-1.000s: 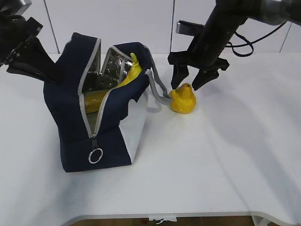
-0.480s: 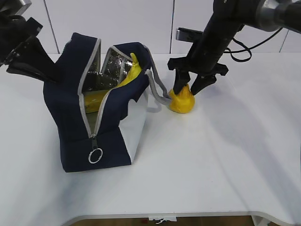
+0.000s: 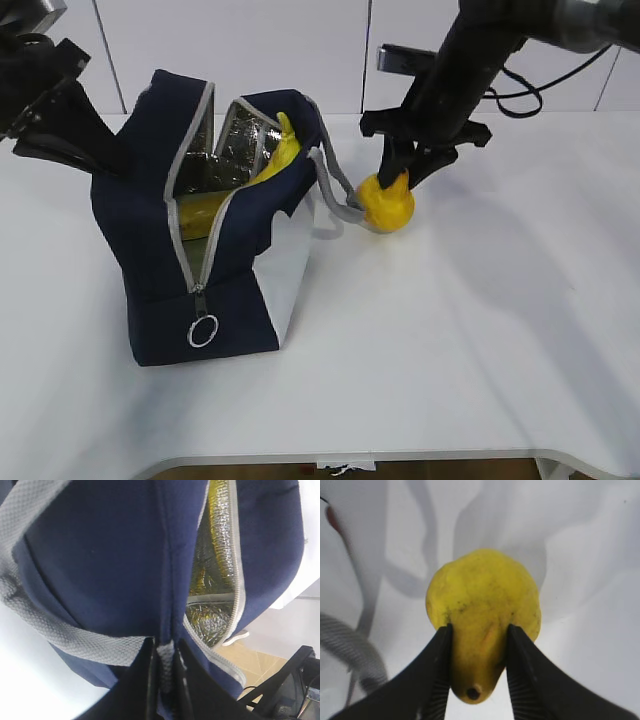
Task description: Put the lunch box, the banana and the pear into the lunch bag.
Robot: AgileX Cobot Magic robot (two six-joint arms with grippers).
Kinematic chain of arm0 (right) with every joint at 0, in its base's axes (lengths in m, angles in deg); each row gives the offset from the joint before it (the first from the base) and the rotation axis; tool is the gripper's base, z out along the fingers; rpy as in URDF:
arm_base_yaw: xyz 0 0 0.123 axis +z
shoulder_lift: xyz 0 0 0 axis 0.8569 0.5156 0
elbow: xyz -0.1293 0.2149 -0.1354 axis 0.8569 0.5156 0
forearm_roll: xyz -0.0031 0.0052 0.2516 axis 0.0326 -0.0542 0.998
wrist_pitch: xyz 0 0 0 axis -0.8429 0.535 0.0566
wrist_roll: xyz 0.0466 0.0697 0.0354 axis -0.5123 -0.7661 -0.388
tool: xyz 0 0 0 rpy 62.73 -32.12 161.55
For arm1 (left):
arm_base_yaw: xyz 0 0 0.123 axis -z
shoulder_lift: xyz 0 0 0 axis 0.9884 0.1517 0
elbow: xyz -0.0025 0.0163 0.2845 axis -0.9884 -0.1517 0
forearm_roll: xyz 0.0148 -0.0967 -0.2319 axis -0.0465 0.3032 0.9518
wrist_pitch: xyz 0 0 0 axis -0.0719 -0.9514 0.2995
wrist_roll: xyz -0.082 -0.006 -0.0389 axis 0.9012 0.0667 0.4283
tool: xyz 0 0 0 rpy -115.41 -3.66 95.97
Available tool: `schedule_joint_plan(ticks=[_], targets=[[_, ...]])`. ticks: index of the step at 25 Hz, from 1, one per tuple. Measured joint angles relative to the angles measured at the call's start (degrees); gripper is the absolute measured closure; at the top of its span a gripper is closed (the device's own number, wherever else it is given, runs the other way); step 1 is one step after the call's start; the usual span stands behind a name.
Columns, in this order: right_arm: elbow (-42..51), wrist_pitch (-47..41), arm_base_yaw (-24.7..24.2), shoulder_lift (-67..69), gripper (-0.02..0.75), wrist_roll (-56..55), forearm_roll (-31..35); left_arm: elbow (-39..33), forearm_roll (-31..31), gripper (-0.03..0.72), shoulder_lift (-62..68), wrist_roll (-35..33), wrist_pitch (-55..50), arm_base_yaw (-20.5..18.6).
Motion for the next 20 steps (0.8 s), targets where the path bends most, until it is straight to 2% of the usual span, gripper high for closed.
schedule_joint_plan(ticks=[9, 12, 18, 20], targets=[[0.1, -0.1, 0.1, -12.1, 0.479, 0.0, 1.1, 0.0, -0.1, 0.671, 0.0, 0.0, 0.0, 0.0], [-1.2, -0.9, 0.1, -13.8, 0.479, 0.0, 6.7, 0.0, -0.1, 0.67, 0.0, 0.0, 0.0, 0.0], [-3.5, -1.0, 0.3, -13.8, 0.48, 3.6, 23.6, 0.0, -0.2, 0.67, 0.0, 0.0, 0.0, 0.0], [-3.5, -1.0, 1.0, -13.8, 0.48, 4.6, 25.4, 0.0, -0.2, 0.671, 0.0, 0.0, 0.0, 0.0]])
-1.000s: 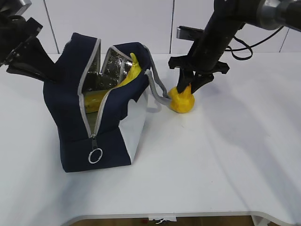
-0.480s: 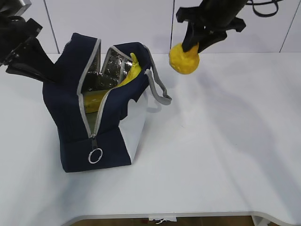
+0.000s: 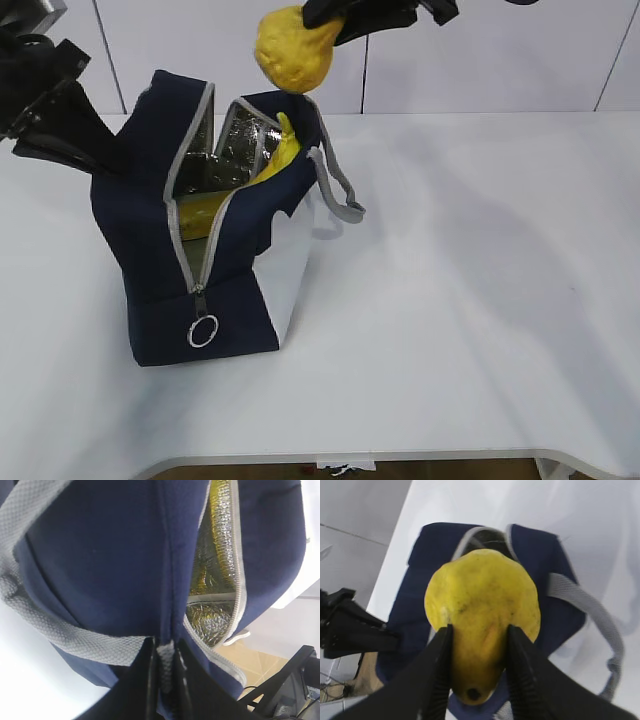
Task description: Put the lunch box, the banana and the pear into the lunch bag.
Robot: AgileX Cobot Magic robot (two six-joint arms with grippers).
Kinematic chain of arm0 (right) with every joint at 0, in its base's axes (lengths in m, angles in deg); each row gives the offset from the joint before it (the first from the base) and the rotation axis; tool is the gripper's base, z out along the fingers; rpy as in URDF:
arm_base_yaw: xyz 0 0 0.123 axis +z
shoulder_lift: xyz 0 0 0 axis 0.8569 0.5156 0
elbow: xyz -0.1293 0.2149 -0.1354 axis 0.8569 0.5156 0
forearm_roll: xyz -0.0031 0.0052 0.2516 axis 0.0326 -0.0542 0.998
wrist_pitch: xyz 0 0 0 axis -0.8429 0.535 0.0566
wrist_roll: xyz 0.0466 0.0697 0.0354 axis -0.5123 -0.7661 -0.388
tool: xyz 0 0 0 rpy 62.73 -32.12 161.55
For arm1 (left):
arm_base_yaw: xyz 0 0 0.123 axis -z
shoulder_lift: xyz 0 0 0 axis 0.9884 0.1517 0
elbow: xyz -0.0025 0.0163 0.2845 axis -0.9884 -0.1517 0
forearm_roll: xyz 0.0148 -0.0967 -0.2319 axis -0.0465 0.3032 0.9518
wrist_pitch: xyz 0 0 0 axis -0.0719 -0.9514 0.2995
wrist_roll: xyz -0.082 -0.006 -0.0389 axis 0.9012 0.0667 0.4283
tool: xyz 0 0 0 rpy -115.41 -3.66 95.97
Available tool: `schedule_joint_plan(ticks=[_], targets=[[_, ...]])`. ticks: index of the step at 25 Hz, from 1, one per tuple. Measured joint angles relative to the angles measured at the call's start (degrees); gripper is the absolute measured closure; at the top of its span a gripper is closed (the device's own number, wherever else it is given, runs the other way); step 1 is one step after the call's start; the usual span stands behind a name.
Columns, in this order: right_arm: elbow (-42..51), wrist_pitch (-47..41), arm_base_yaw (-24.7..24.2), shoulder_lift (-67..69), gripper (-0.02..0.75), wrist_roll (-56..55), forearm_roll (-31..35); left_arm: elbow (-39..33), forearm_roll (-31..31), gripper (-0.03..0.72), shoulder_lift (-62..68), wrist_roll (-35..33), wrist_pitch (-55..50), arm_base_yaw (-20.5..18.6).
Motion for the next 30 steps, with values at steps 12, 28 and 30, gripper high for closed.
schedule_joint_plan(ticks=[12, 28, 30], targets=[[0.0, 0.1, 6.9, 6.3, 0.432, 1.3, -0.8, 0.0, 0.0, 0.671, 0.0, 0.0, 0.0, 0.0], [-3.3, 0.4, 6.5, 6.1, 0.156, -4.2, -19.3, 0.0, 0.1, 0.67, 0.0, 0.0, 0.0, 0.0], [-2.4, 0.4, 6.5, 6.1, 0.157, -4.5, -19.7, 0.0, 0.1, 0.671, 0.0, 0.0, 0.0, 0.0]])
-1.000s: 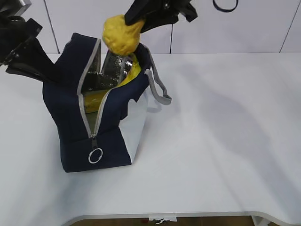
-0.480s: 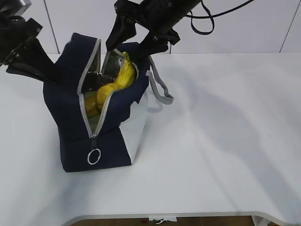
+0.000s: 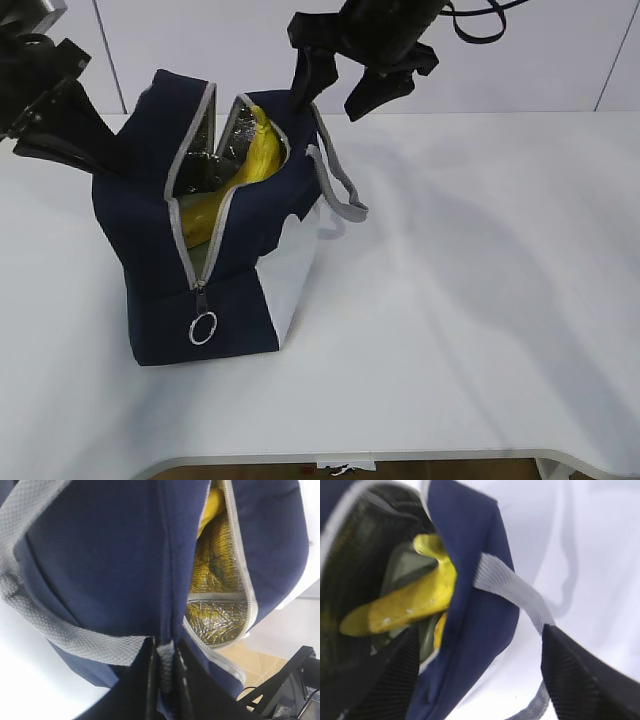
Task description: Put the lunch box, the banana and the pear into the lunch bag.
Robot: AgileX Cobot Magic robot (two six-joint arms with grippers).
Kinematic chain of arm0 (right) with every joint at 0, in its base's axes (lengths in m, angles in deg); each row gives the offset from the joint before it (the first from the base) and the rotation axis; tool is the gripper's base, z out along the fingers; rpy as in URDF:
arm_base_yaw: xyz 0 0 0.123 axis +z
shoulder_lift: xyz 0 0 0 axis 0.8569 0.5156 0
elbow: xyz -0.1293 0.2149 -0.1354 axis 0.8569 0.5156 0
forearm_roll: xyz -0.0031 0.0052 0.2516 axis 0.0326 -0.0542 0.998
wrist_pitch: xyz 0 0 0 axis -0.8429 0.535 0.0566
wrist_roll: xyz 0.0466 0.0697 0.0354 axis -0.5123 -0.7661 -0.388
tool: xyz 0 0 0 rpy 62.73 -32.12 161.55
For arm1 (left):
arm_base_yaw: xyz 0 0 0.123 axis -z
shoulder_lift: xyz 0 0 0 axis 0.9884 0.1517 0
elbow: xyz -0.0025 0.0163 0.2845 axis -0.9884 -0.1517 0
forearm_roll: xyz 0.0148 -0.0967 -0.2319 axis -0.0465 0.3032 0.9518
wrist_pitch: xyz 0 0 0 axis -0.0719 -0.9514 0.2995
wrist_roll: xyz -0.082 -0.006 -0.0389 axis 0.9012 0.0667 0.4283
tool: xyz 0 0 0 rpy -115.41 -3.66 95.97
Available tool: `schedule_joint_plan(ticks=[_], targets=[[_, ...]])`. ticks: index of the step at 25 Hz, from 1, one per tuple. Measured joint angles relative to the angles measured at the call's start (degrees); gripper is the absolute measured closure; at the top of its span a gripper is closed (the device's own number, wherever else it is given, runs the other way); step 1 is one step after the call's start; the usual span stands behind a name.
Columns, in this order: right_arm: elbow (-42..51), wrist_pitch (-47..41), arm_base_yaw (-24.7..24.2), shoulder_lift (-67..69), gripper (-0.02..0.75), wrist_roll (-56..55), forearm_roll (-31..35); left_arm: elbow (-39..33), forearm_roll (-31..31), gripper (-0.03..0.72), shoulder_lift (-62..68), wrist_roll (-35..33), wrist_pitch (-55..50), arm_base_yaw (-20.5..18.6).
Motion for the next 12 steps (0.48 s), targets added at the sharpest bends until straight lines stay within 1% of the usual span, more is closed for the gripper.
schedule_joint_plan(ticks=[3, 6, 10, 12], targets=[[2.0, -0.1, 0.0, 0.0, 0.158, -0.2, 0.0, 0.0, 0.0, 0.671, 0.0, 0.0, 0.0, 0.0], [4.2, -0.1, 0.0, 0.0, 0.172, -0.2, 1.6, 0.0, 0.0, 0.671, 0.0, 0.0, 0.0, 0.0], [5.0, -0.1, 0.0, 1.1, 0.224, -0.2, 5.2, 0.0, 0.0, 0.671, 0.0, 0.0, 0.0, 0.0], [5.1, -0.1, 0.0, 1.5, 0.273, -0.3, 5.8, 0.0, 0.0, 0.671, 0.0, 0.0, 0.0, 0.0]])
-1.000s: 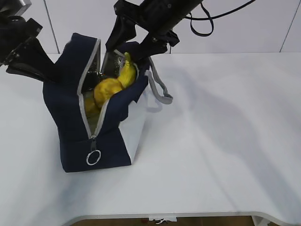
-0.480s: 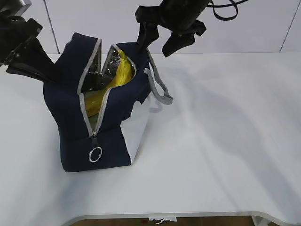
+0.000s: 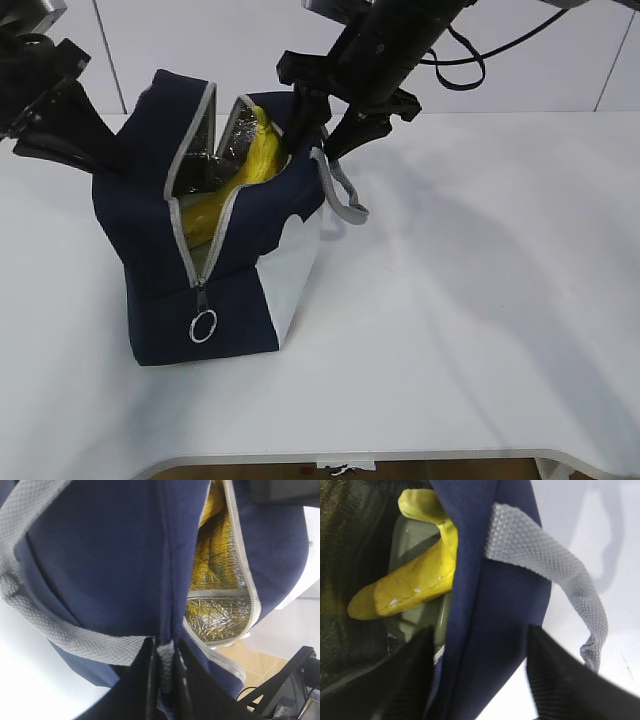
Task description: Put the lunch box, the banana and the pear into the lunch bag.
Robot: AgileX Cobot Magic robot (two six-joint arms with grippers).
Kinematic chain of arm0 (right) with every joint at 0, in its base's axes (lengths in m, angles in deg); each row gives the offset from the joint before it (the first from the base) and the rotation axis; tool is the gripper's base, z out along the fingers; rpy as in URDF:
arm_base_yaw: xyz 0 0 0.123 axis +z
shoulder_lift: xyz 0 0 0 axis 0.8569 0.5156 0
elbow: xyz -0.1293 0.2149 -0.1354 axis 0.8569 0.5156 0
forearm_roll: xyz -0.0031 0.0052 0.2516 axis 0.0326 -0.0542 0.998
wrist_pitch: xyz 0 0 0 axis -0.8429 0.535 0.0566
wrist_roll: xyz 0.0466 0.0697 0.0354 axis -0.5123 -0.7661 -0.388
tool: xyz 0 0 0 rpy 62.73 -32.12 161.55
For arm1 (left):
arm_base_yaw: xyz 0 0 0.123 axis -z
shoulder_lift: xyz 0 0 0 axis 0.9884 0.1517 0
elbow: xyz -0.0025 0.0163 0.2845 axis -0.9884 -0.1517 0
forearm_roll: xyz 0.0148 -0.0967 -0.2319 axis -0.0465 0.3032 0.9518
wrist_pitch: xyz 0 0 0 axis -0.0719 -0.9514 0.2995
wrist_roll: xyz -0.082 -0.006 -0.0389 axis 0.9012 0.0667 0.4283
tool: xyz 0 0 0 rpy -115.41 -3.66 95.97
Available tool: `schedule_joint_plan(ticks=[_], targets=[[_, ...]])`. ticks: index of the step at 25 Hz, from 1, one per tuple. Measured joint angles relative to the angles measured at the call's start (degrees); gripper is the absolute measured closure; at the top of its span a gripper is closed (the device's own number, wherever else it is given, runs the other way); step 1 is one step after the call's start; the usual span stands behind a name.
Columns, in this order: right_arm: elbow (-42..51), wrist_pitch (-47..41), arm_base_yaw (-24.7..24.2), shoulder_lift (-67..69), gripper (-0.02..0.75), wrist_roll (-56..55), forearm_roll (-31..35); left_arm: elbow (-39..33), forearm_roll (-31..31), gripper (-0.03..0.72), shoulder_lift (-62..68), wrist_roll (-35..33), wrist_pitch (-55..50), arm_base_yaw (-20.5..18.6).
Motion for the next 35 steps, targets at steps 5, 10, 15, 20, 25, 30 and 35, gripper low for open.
schedule_joint_plan(ticks=[5, 10, 15, 20, 25, 30, 35], targets=[[0.0, 0.0, 0.0, 0.0, 0.601, 0.0, -0.1, 0.0, 0.2, 0.671, 0.0, 0.0, 0.0, 0.0], [0.3, -0.2, 0.0, -2.6, 0.734, -0.1, -6.8, 0.0, 8.0, 0.671, 0.0, -3.8, 0.0, 1.2], [0.4, -1.1, 0.0, -8.1, 0.735, -1.2, -12.8, 0.0, 13.5, 0.671, 0.1, -7.1, 0.4, 5.5], [0.4, -2.0, 0.0, -11.6, 0.736, -2.6, -16.9, 0.0, 13.6, 0.659, 0.8, -7.5, 2.0, 8.0], [0.6, -2.3, 0.0, -11.7, 0.736, -3.9, -20.3, 0.0, 15.2, 0.67, 1.3, -10.1, 4.3, 8.3], [0.6, -2.1, 0.0, -11.4, 0.734, -4.0, -19.8, 0.0, 17.5, 0.67, 1.5, -11.9, 8.1, 10.0], [0.6, -1.7, 0.0, -9.3, 0.645, -4.0, -18.2, 0.0, 18.9, 0.67, 3.2, -12.2, 13.0, 13.7]])
